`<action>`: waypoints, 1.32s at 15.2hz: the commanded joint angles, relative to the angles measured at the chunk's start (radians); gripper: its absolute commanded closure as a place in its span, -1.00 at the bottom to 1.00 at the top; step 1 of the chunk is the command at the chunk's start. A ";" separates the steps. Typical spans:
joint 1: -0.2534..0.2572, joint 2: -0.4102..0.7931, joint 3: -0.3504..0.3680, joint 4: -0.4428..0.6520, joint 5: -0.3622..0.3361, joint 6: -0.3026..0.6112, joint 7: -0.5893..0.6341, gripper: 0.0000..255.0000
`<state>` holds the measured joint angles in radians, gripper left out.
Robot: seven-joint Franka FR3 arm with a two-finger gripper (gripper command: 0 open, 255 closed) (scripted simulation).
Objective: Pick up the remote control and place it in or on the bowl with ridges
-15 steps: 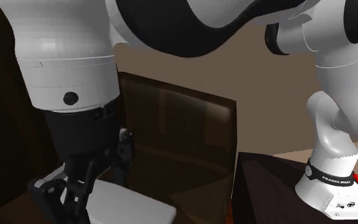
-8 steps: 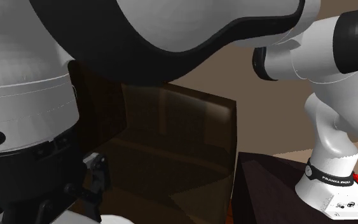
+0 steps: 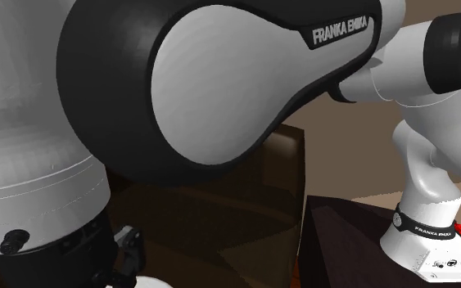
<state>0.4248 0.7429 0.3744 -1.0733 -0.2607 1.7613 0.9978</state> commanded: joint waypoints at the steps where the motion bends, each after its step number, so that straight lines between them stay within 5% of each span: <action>1: -0.003 0.000 0.000 -0.027 -0.001 0.028 0.004 1.00; 9: -0.004 0.001 -0.001 -0.036 -0.002 0.037 0.005 1.00; 10: -0.004 0.001 -0.001 -0.036 -0.002 0.037 0.005 -1.00; 15: -0.004 0.001 -0.001 -0.036 -0.002 0.037 0.005 -1.00; 20: 0.019 0.008 0.000 0.107 0.002 -0.095 -0.008 -1.00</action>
<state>0.4398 0.7473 0.3749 -0.9874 -0.2591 1.6846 0.9913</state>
